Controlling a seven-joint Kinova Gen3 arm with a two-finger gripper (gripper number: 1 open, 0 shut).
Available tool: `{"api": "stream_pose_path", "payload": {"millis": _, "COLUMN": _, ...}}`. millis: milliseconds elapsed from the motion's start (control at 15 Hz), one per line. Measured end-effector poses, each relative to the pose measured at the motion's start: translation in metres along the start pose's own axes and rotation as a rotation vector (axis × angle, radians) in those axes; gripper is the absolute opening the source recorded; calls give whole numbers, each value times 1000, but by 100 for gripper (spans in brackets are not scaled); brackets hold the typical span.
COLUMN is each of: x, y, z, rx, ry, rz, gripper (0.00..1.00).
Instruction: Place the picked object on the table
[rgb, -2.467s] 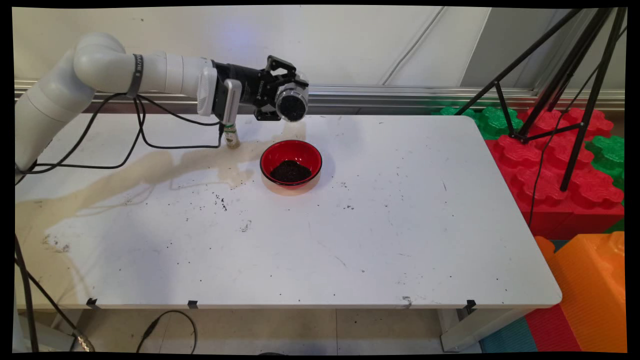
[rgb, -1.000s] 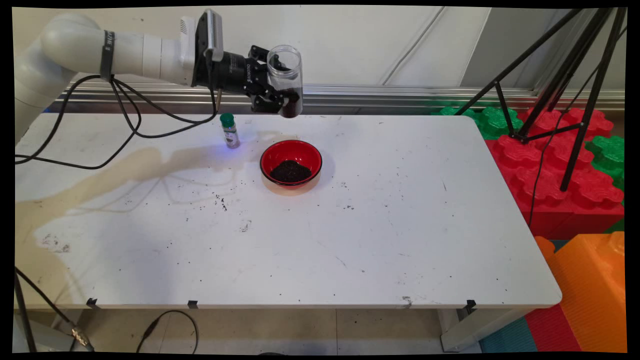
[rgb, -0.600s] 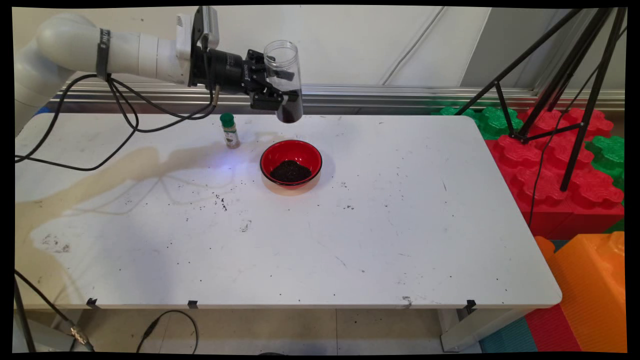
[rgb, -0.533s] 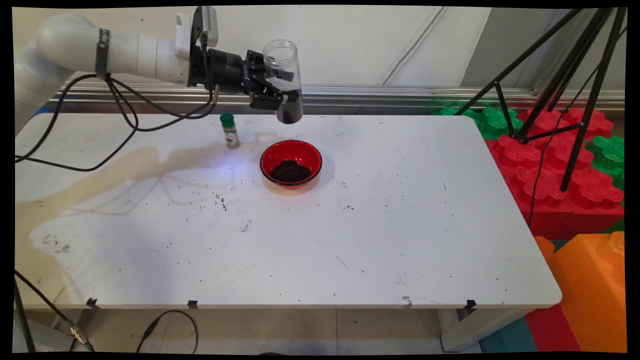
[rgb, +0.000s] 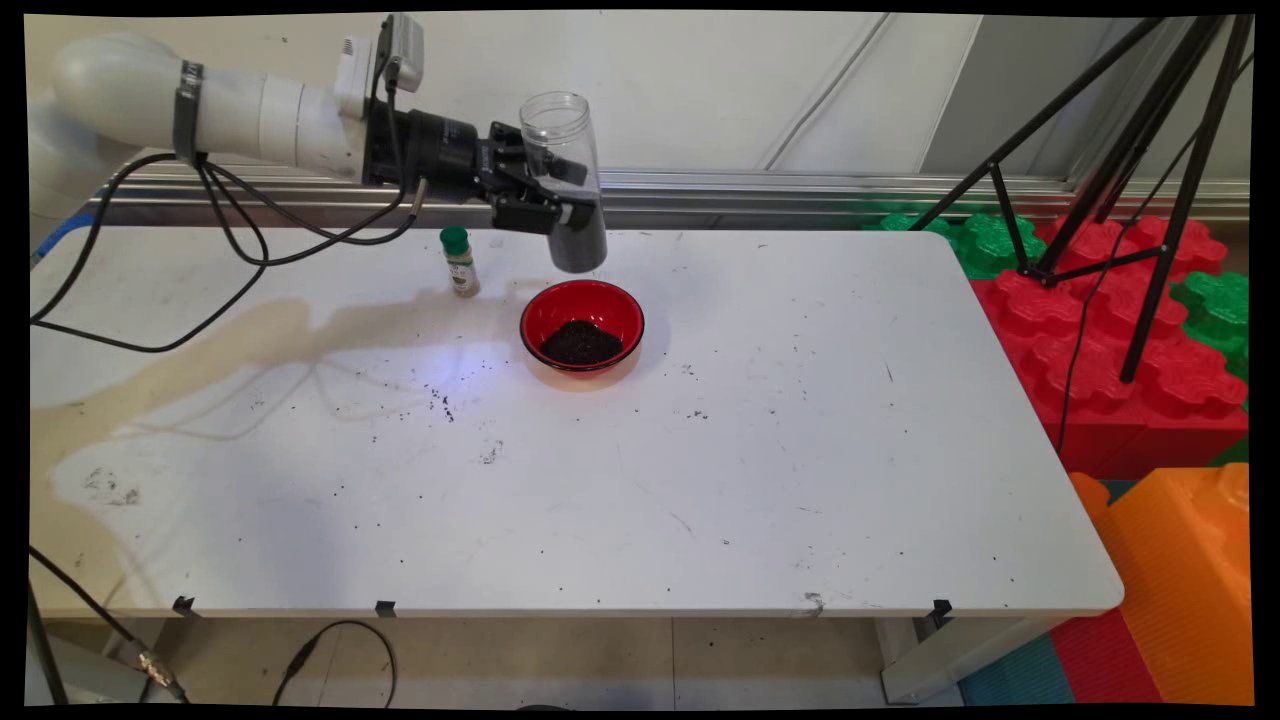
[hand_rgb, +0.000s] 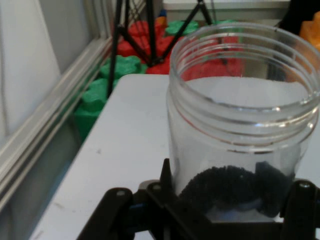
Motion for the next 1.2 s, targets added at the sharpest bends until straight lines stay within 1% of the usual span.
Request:
{"api": "stream_pose_path", "payload": {"millis": 267, "x": 1, "y": 14, "z": -4, "rx": -49, "ry": 2, "rz": -27, "gripper": 0}}
{"api": "stream_pose_path", "payload": {"millis": 733, "x": -1, "y": 44, "z": -8, "rx": -119, "ry": 0, "rz": -47, "gripper": 0}}
{"api": "stream_pose_path", "payload": {"millis": 1200, "x": -15, "y": 74, "z": 1, "rx": -174, "ry": -18, "rz": -48, "gripper": 0}}
